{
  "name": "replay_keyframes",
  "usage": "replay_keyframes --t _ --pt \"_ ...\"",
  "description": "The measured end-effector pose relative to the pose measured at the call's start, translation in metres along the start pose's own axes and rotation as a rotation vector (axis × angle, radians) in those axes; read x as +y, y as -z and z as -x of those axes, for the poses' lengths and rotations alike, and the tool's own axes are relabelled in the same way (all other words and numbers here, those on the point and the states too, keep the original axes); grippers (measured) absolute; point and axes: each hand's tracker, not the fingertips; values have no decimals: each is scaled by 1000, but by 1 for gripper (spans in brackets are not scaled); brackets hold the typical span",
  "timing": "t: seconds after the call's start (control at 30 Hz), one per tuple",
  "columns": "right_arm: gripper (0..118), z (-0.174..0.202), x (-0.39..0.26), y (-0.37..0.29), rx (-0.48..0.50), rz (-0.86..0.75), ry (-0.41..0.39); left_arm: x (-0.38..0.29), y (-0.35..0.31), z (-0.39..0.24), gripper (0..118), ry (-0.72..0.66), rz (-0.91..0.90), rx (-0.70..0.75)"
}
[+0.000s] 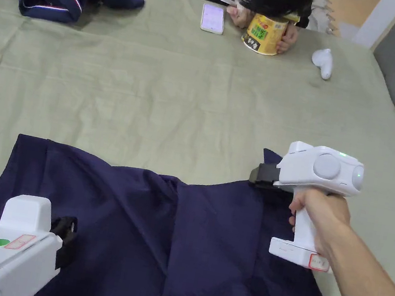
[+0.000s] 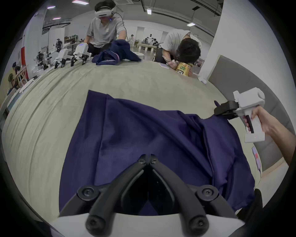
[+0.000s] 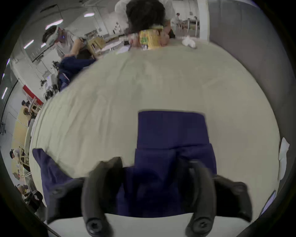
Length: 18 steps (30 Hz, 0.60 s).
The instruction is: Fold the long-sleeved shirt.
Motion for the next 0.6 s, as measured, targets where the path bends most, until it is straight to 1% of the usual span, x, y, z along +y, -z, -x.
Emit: replay_keyframes --t 0.03,0.07,0.1,0.13,0.17,0.2,0.23,0.27,0.3,0.33,0.37,0.4,0.43,0.5,0.53,0.57,0.6 --pt "39 -3 -7 2 -15 -31 6 -1 1 1 3 13 8 -4" --pt "13 -4 -4 -4 -6 -44 -18 -2 2 2 3 21 10 -5" --pt "6 -3 -1 -7 -44 -32 -67 -1 3 3 4 24 11 -3" --pt "6 -5 -1 -6 52 -18 -57 0 5 6 4 27 13 -8" --pt "6 -3 -9 -10 28 -13 -27 4 7 11 4 23 16 -26" --pt "6 -5 -12 -10 18 -28 -36 9 9 15 5 13 13 -24" --pt "6 -8 -13 -9 30 -39 -24 16 13 21 7 7 11 -13" --pt "6 -10 -14 -9 40 -48 6 23 15 27 11 4 8 -16" --pt "6 -8 -19 -10 38 -56 11 35 16 35 15 -5 1 -26" --pt "6 -5 -20 -10 31 -60 -3 48 17 41 18 -11 -14 -18" --pt "6 -2 -19 -11 14 -66 -36 63 16 43 18 -14 -25 -7" --pt "6 1 -18 -11 -4 -64 -67 80 18 51 36 -31 -28 -18" --pt "6 7 -20 -12 -22 -61 -96 96 23 59 59 -46 -23 -22" --pt "6 11 -17 -13 -35 -56 -110 127 38 73 111 -108 25 9" --pt "6 11 -17 -13 -38 -55 -114 139 44 76 108 -83 15 59" --pt "6 11 -18 -12 -38 -55 -112 151 55 76 107 -84 38 52" --pt "6 10 -17 -12 -37 -54 -111 161 69 79 108 -88 85 70"
